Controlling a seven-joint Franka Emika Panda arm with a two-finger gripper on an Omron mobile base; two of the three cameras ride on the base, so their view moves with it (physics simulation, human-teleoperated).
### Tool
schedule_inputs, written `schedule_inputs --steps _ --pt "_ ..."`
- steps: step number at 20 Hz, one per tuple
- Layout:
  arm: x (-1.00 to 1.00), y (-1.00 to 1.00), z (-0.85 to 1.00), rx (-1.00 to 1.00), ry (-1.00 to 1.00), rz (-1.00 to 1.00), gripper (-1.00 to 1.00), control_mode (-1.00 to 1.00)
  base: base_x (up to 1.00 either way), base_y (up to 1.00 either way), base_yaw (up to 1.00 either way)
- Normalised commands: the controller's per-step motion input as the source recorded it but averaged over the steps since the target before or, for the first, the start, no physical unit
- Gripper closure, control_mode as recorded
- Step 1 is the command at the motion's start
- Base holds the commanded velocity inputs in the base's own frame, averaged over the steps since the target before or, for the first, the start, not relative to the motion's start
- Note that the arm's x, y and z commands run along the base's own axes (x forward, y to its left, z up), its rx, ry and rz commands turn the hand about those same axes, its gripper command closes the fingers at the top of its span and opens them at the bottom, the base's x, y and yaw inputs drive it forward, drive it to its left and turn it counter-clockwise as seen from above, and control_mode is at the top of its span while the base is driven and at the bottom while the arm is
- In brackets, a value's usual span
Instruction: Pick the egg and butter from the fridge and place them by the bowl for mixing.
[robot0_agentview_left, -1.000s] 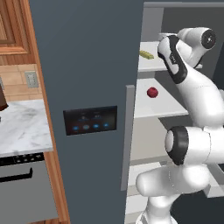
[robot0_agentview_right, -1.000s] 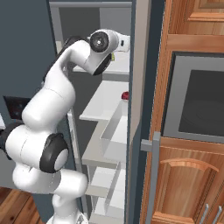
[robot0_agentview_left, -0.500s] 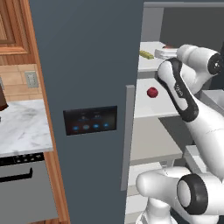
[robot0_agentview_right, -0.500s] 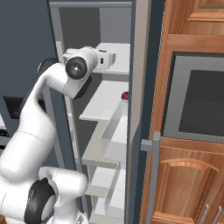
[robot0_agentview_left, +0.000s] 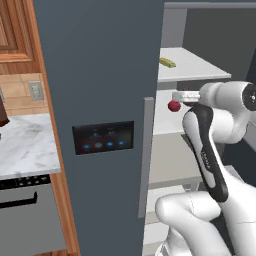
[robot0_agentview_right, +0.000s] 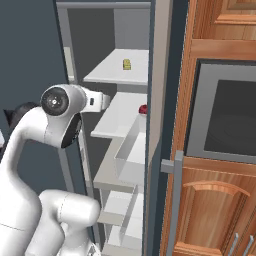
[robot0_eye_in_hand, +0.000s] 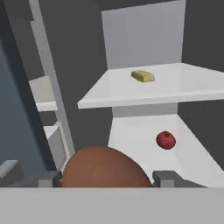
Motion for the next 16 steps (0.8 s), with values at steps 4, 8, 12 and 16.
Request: schedule_inputs --steps 4,8,12,16 --pt "-0.93 0.07 -0.92 0.00 0.37 0.07 1.00 -1.00 0.00 0.00 0.00" --pt "-0.03 0.01 -0.02 0.00 0.02 0.00 1.00 -1.00 0.00 0.00 0.00" --pt "-0.04 0.05 0.00 -0.03 -0.03 0.00 1.00 -1.00 0.00 0.00 0.00" --pt "-0.23 0.24 0.00 -0.05 -0.04 0.00 1.00 1.00 -0.44 0.28 0.01"
